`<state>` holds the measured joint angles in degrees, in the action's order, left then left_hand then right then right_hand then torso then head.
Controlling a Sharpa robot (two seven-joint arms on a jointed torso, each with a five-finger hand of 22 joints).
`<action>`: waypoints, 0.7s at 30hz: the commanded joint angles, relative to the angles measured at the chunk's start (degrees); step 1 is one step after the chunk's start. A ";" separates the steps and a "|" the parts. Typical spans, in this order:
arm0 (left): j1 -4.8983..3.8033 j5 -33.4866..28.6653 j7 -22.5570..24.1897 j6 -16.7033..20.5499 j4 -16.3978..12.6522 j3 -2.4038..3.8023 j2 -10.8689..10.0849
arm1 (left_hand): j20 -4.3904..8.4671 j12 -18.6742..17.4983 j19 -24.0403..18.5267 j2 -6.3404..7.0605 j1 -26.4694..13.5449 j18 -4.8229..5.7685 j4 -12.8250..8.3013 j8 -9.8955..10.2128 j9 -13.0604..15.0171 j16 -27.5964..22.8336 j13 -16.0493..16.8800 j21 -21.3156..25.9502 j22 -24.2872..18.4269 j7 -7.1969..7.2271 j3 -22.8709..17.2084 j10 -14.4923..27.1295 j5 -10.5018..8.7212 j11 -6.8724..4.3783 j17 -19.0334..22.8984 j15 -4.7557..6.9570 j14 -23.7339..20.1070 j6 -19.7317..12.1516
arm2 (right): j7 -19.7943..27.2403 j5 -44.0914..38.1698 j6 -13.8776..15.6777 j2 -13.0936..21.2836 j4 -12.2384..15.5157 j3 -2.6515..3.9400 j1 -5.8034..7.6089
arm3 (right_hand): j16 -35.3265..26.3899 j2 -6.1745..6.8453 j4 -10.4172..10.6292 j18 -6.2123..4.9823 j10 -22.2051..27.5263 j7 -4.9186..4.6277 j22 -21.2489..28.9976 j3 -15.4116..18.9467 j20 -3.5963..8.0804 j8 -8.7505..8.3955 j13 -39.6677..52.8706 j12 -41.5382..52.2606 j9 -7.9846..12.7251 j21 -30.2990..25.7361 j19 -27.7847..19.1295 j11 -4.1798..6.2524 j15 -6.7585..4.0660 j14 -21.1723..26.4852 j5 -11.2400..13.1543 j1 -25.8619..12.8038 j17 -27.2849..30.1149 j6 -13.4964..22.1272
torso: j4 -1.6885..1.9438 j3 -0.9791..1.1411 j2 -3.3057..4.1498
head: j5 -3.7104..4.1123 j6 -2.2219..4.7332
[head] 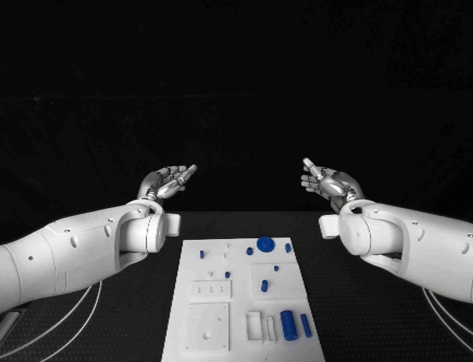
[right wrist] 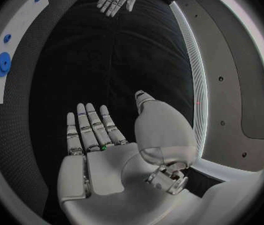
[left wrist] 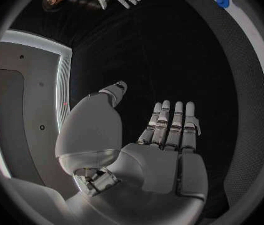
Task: Assemble the parts on the task board
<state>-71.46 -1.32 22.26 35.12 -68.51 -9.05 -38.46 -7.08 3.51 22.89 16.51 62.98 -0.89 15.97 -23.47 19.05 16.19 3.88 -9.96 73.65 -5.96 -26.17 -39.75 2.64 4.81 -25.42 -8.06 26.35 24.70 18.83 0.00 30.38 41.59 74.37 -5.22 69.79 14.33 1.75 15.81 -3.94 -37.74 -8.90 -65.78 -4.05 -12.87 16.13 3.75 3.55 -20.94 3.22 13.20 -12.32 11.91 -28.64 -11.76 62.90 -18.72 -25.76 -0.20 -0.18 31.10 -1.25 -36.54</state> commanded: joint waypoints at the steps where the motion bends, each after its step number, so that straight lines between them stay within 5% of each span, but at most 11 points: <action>1: -1.64 -0.87 -4.91 -8.02 3.34 -1.09 1.12 | -0.21 0.48 1.10 0.47 2.71 0.89 0.47 -1.16 0.78 0.81 0.21 -0.54 2.84 -0.21 -1.19 -1.75 0.50 0.03 -1.01 -0.32 1.33 1.22 | -8.85 -1.26 -13.96 -0.77 -3.54 -0.92 1.96 | 0.87 -0.09 0.82 -1.07 -2.39 -3.70 -4.02 0.58 -0.34 1.00 0.20 0.44 -0.54 0.43 1.45 -0.64 0.72 -1.97 -0.50 5.14 -0.63 -1.77 | 0.00 0.00 -0.01 | 0.00 0.01; 7: -3.18 -1.06 -6.28 -10.02 6.26 -2.29 2.00 | -0.14 0.66 1.28 0.36 2.81 0.89 0.50 -1.45 1.05 1.23 0.29 -0.95 2.84 -0.89 -1.46 -2.20 0.50 0.36 -1.30 -0.31 1.78 1.52 | -12.90 -1.58 -19.86 -1.58 -7.57 -2.22 4.41 | 1.55 0.25 0.77 -2.17 -4.28 -3.67 -9.91 2.00 -0.36 1.54 0.26 0.66 -0.25 0.96 5.44 -0.73 1.08 -3.71 -0.32 11.17 -0.64 -3.05 | 0.00 0.00 -0.01 | 0.00 0.01; 12: -3.26 -1.07 -6.35 -10.13 6.43 -2.35 2.05 | 0.73 1.36 3.30 -0.49 4.07 0.89 0.04 -2.18 1.65 2.85 0.60 -2.45 2.75 -2.11 -2.01 -4.21 0.59 1.55 -2.12 -0.42 4.22 2.57 | -14.40 -1.69 -22.06 -1.89 -9.07 -2.70 5.32 | 3.82 1.13 -0.03 -4.13 -9.20 -3.82 -9.20 2.24 -0.18 3.18 0.59 1.91 -0.51 1.19 10.34 -1.00 1.59 -8.84 -0.67 18.58 -1.31 -6.76 | 0.00 0.00 -0.01 | 0.00 0.01; 13: -3.26 -1.07 -6.35 -10.13 6.43 -2.35 2.05 | 1.19 1.62 4.21 -1.26 5.29 0.84 -0.60 -2.62 1.91 3.34 0.69 -2.96 2.68 -2.62 -1.68 -5.07 0.70 1.95 -2.32 -0.42 5.08 3.44 | -14.46 -1.70 -22.14 -1.90 -9.12 -2.72 5.36 | 4.46 1.52 -0.35 -4.62 -10.93 -3.80 -9.08 1.62 -0.12 3.75 0.85 2.59 -0.67 1.41 11.67 -0.86 1.46 -10.24 -0.72 20.29 -1.54 -8.03 | 0.00 0.00 -0.01 | 0.00 0.01; 14: -3.36 -1.02 -7.42 -12.57 5.83 -2.38 1.43 | 1.75 1.72 5.37 -2.44 6.59 0.75 -1.60 -2.86 2.05 3.85 0.69 -3.50 2.60 -3.11 -0.78 -5.75 0.86 2.40 -2.48 -0.59 6.14 4.15 | -12.06 -17.29 -17.53 -3.02 -11.56 -2.73 5.15 | 4.77 1.84 -0.33 -4.96 -11.92 -3.74 -8.87 1.25 -0.14 4.04 0.91 2.82 -0.69 1.40 12.62 -0.72 1.19 -11.07 -0.85 21.34 -1.63 -8.86 | 0.10 -0.17 -0.12 | -0.25 -0.65; 16: -3.36 -0.90 -7.49 -13.54 5.77 -2.38 1.35 | 2.60 1.68 8.27 -4.46 8.51 0.16 -3.22 -3.13 2.19 5.96 0.61 -4.77 2.62 -3.97 0.79 -6.53 1.74 4.07 -3.15 -2.27 10.58 5.46 | -12.05 -22.06 -16.85 -3.09 -11.73 -2.73 5.01 | 5.49 2.28 -0.74 -5.65 -13.94 -3.38 -8.47 0.06 -0.09 4.83 1.08 3.40 -0.87 1.44 14.35 -0.13 0.66 -12.86 -1.31 23.68 -1.89 -10.86 | 0.15 -0.23 -0.09 | -0.24 -0.64; 19: -3.35 -0.22 -7.32 -13.47 5.41 -2.38 1.02 | 3.29 4.33 11.61 -7.04 10.67 -1.22 -5.79 -4.18 2.51 7.61 1.56 -6.13 2.44 -4.81 3.25 -11.91 2.75 4.25 -3.27 -1.50 14.45 9.50 | -12.37 -29.82 -16.41 -3.51 -12.43 -2.73 4.80 | 6.63 3.17 -0.64 -6.93 -17.66 -2.89 -7.34 -2.33 -0.22 5.74 1.35 4.20 -0.88 1.28 17.88 1.24 -0.66 -16.05 -1.20 26.31 -2.44 -14.23 | 0.26 -0.24 0.01 | -0.29 -0.56; 21: -3.35 0.30 -7.16 -14.10 4.92 -2.39 0.48 | 3.96 6.40 14.85 -8.27 13.46 -2.33 -8.81 -5.13 2.77 10.53 2.29 -7.81 2.63 -4.90 3.65 -16.13 6.45 4.20 -4.30 -0.65 19.86 12.93 | -12.74 -34.95 -16.61 -4.11 -13.14 -2.72 4.37 | 7.84 4.03 -1.09 -8.05 -21.10 -2.30 -6.56 -5.16 -0.23 6.63 1.79 5.15 -1.02 1.50 21.06 2.56 -2.04 -18.99 -2.57 28.60 -3.16 -17.28 | 0.23 -0.18 0.04 | -0.47 -0.36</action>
<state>-74.70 -1.86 15.47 24.03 -63.22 -11.48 -37.75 -3.39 9.38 36.84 8.66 75.61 -2.23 8.07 -28.34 21.78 25.88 5.99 -17.32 74.95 -10.02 -22.64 -54.76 8.01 9.06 -29.43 -8.93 44.68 36.66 6.59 -20.74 13.65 37.89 61.60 -7.93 74.44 19.53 3.96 15.36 -8.70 -51.19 -10.06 -73.65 -4.71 -13.06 20.64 4.80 6.74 -21.69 4.19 27.02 -11.96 12.06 -40.94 -12.72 84.55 -20.63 -36.36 -0.03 -0.36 31.04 -1.56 -37.09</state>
